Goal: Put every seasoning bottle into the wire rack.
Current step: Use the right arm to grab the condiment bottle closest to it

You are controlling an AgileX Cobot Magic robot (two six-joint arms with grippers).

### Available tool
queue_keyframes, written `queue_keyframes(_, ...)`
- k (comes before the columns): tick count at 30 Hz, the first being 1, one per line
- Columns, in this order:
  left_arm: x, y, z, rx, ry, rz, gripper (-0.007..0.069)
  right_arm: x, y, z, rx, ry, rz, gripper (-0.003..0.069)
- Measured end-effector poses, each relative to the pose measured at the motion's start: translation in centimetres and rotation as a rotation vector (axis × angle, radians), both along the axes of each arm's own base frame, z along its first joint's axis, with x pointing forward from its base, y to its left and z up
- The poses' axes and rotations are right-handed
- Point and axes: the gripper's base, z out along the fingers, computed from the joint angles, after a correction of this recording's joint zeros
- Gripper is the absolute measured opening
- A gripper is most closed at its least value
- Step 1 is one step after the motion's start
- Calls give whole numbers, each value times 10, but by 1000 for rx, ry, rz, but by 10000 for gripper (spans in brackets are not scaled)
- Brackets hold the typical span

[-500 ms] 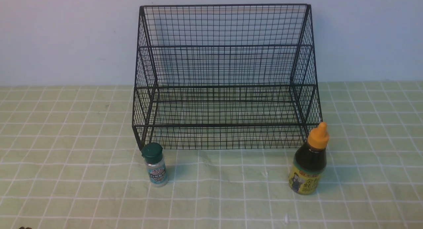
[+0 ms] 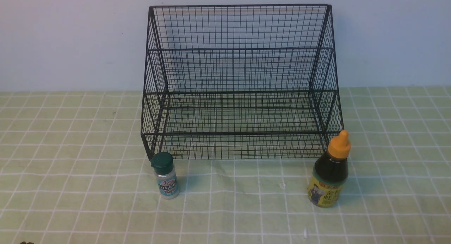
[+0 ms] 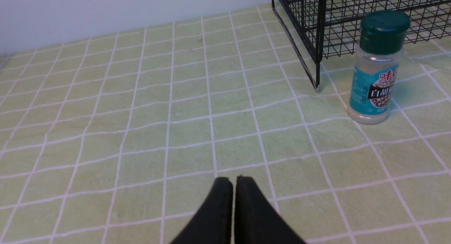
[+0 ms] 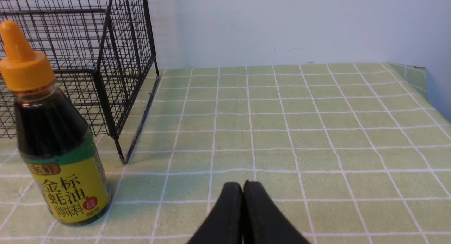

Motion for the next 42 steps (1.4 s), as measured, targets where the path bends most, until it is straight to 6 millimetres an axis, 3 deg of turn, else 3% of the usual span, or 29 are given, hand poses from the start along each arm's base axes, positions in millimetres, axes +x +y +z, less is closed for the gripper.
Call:
queue_keyframes(18,0,0,0,0,0,0,-6,0,0,1,10,-11,1,-13)
queue_keyframes(21,0,0,0,0,0,0,-6,1,2,6,120,-83,0,-13)
queue_keyframes(25,0,0,0,0,0,0,-6,2,0,21,546,-252,-42,-13)
queue_keyframes(29,0,0,0,0,0,0,-6,2,-2,24,809,-301,-71,-13)
queue_keyframes(37,0,0,0,0,0,0,-6,0,-12,30,1020,-419,-158,-13)
queue_keyframes(39,0,0,0,0,0,0,-6,-1,-11,37,1032,-421,-133,-13)
queue_keyframes(42,0,0,0,0,0,0,-6,-7,-4,67,1003,-439,-36,-13)
